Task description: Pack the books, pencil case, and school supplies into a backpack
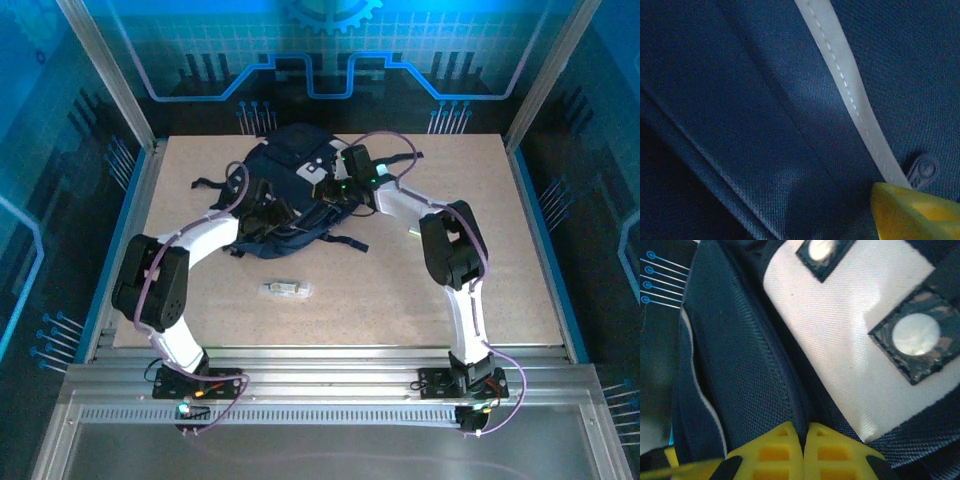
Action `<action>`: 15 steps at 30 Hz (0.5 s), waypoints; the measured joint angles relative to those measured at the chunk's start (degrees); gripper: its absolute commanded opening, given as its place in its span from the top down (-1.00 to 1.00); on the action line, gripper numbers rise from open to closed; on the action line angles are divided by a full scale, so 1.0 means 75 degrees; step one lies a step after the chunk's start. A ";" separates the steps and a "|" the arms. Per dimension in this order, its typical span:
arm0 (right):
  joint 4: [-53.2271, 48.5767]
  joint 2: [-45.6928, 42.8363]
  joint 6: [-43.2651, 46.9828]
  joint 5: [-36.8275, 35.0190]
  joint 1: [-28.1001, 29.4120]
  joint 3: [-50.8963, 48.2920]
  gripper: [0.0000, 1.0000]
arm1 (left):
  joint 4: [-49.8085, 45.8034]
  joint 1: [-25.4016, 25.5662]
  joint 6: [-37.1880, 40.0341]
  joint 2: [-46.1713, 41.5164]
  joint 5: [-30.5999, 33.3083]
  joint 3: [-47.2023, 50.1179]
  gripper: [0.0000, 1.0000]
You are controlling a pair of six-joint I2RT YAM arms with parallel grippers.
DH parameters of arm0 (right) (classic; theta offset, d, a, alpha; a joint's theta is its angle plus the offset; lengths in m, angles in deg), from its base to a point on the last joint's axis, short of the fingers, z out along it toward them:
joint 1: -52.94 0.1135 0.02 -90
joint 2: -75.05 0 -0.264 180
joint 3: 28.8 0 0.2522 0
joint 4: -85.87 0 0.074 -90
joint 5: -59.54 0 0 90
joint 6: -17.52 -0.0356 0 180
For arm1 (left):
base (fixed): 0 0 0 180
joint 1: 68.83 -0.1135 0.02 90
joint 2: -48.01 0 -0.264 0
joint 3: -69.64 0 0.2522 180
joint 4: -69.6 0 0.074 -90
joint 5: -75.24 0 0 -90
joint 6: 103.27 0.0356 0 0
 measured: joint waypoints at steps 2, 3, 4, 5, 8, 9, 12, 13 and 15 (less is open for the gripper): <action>0.0073 -0.0067 -0.0163 -0.0163 0.0064 -0.0073 1.00 | -0.0163 -0.0082 0.0149 0.0047 0.0006 -0.0268 -0.46; 0.0090 -0.0067 -0.0242 -0.0236 0.0090 -0.0073 1.00 | -0.0221 -0.0108 0.0216 0.0038 0.0003 -0.0344 -0.46; 0.0122 -0.0067 -0.0335 -0.0289 0.0119 -0.0073 1.00 | -0.0291 -0.0143 0.0274 0.0023 0.0000 -0.0414 -0.47; 0.0154 -0.0067 -0.0466 -0.0326 0.0140 -0.0073 1.00 | -0.0376 -0.0157 0.0297 -0.0017 0.0003 -0.0431 -0.47; 0.0204 -0.0064 -0.0866 -0.0446 0.0198 -0.0073 1.00 | -0.0644 -0.0111 0.0300 -0.0227 0.0052 -0.0411 -0.47; 0.0210 -0.0052 -0.0985 -0.0481 0.0216 -0.0055 1.00 | -0.0717 -0.0050 0.0300 -0.0364 0.0119 -0.0356 -0.47; 0.0251 0.0035 -0.1349 -0.0629 0.0271 0.0026 1.00 | -0.0851 0.0323 0.0233 -0.1023 0.0373 0.0087 -0.48; 0.0286 0.0070 -0.1466 -0.0673 0.0291 0.0044 1.00 | -0.0866 0.0498 0.0146 -0.1288 0.0402 0.0294 -0.47; 0.0358 0.0128 -0.1632 -0.0720 0.0326 0.0047 1.00 | -0.0801 0.0807 -0.0073 -0.1670 0.0408 0.0635 -0.47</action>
